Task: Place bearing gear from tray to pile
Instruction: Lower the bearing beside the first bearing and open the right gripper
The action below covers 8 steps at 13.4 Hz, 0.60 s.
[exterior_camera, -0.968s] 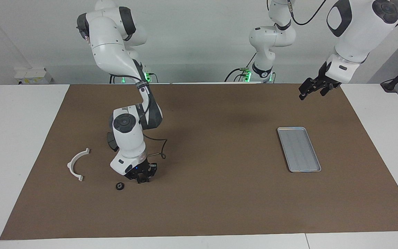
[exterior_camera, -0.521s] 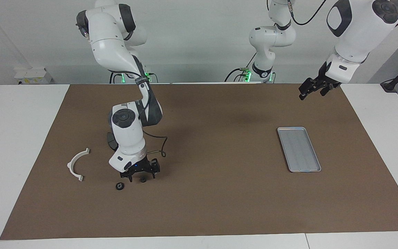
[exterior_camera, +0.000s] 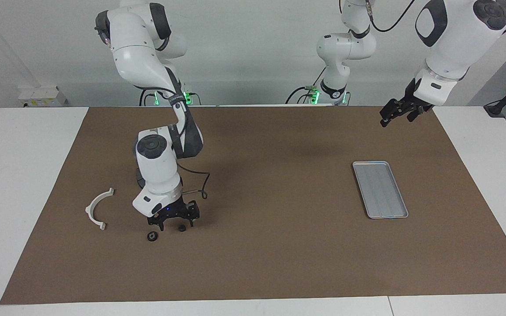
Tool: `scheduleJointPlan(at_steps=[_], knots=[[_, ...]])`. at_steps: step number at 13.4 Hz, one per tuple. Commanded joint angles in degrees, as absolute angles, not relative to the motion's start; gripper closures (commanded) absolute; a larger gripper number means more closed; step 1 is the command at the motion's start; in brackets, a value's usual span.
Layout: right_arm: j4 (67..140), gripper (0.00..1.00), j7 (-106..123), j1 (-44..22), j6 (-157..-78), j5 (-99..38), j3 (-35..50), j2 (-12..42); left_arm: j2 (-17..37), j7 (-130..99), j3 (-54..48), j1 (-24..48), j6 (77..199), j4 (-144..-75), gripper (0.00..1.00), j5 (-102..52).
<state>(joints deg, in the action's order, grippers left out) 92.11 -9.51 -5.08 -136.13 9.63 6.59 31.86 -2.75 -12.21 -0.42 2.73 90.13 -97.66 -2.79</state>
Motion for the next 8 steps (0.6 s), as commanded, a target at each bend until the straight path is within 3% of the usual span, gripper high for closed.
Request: scheduleJointPlan(at_steps=[1, 8], knots=[[93.6, 0.0, -7.48, -3.69, -133.43, 8.7, 7.29, 28.05, -3.25, -11.86, -0.26, 2.81, 89.47, -97.38, 0.0, -3.43], [93.52, 0.0, -3.43, -1.15, -105.86, 3.34, 7.12, 8.11, -3.34, -11.78, -0.26, 2.81, 89.47, -97.38, 0.0, -3.43]])
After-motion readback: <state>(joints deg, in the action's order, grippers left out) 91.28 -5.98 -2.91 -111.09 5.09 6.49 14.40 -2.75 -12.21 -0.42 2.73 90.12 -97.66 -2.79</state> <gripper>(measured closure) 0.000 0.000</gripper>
